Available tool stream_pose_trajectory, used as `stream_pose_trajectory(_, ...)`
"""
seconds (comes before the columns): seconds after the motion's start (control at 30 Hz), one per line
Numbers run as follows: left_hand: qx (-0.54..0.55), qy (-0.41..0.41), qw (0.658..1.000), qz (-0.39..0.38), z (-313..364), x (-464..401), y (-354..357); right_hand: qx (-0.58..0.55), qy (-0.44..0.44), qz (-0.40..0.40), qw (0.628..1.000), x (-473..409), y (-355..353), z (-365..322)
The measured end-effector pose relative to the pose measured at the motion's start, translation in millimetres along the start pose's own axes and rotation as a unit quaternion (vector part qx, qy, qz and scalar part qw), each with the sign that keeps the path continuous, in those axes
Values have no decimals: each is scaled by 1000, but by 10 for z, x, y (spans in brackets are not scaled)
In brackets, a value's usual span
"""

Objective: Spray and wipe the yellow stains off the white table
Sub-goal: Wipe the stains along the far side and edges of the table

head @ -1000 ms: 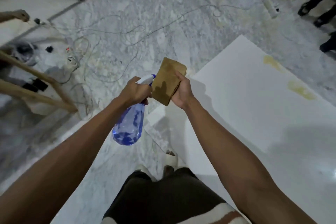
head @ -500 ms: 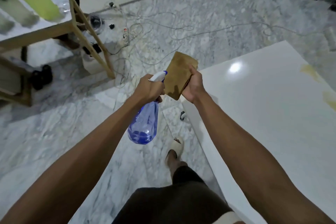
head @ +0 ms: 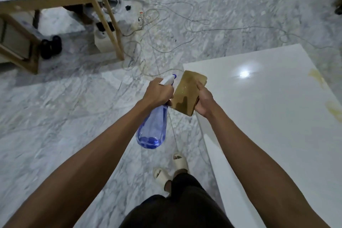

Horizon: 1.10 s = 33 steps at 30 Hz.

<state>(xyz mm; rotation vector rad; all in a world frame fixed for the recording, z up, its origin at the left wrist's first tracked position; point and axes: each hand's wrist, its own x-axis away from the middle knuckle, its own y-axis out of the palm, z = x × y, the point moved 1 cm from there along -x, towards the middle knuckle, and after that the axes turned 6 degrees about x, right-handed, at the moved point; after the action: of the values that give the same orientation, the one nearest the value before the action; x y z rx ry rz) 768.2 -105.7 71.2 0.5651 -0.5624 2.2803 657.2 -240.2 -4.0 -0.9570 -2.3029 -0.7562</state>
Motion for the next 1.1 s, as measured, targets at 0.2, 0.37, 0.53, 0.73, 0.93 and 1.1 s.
stream_pose_trajectory(0.2,-7,1,1000,-1,18,-198,-9,337,-81,107,932,-351,-303,-248)
stream_pose_trajectory(0.37,-9,3,1000,20,43,-519,-31,552,-302,126,767,-1250,-211,-921)
stream_pose_trajectory(0.53,-7,1,1000,25,-79,-802,-15,796,-231,56,556,-2259,-249,-487)
stream_pose_trajectory(0.73,-5,-14,999,30,-287,-987,-49,841,-202,54,499,-2291,-375,2)
stream_pose_trajectory(0.93,8,-15,999,31,-339,-958,-62,840,-128,1,527,-2315,-170,-393)
stream_pose_trajectory(1.1,-15,-14,999,45,-423,-1002,-24,807,-105,130,567,-2630,-31,-408)
